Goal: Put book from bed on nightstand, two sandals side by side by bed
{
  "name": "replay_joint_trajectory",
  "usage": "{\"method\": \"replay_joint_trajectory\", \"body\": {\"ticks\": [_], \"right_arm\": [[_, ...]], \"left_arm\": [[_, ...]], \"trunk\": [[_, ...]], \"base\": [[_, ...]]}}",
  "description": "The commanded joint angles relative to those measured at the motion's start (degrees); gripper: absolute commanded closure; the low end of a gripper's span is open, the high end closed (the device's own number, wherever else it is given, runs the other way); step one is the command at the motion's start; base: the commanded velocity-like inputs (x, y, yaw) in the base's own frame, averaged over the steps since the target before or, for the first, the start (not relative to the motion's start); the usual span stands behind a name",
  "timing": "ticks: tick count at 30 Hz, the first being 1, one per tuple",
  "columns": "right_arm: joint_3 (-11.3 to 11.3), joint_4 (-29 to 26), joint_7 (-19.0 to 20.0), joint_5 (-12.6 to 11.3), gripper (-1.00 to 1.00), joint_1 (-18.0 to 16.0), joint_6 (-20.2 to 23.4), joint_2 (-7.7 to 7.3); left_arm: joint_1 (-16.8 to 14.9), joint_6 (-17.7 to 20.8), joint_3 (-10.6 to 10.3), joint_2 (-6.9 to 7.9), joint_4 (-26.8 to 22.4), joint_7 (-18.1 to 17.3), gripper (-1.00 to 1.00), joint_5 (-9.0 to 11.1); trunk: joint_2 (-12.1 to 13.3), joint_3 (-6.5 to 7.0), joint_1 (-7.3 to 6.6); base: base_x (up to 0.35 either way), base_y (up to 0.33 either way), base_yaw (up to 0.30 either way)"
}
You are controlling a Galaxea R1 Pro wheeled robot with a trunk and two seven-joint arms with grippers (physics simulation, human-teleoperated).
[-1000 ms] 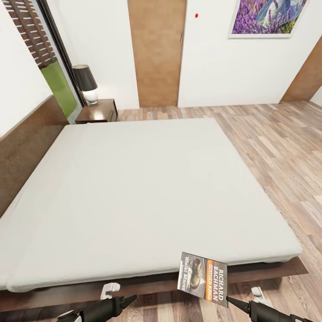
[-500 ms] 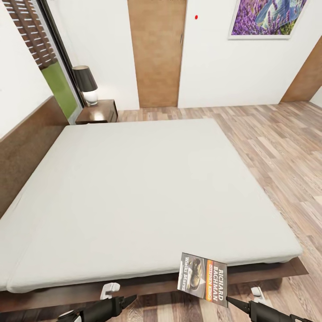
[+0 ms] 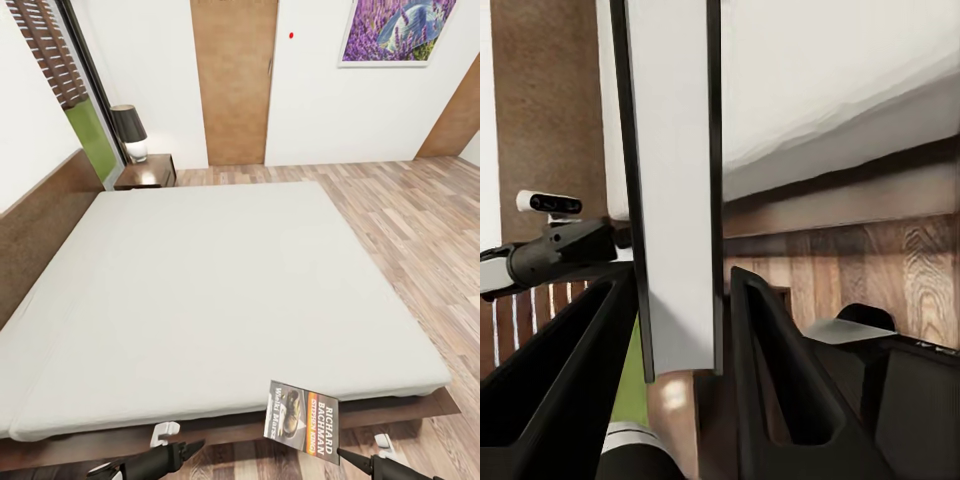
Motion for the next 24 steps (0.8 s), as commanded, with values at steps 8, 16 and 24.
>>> {"method": "replay_joint_trajectory", "body": {"ticks": [8,16,24], "right_arm": [[0.1,0.0,0.1,-0.2,1.00,0.0,0.2,-0.02],[0.1,0.0,0.1,-0.2,1.00,0.0,0.2,-0.01],[0.1,0.0,0.1,-0.2,1.00,0.0,0.2,0.11]], "left_arm": [[0.0,0.3,-0.5,-0.07,0.0,-0.1,-1.00,0.6],[0.0,0.3,-0.5,-0.09,0.0,-0.1,-1.00,0.6],[0.0,0.3,-0.5,-0.10,0.0,-0.1,-1.00,0.7]], "trunk": [[0.0,0.69,0.01],[0.0,1.44,0.01],[0.0,2.18,0.01]], "base": [[0.000,0.000,0.000],[0.000,0.000,0.000],[0.000,0.000,0.000]]}}
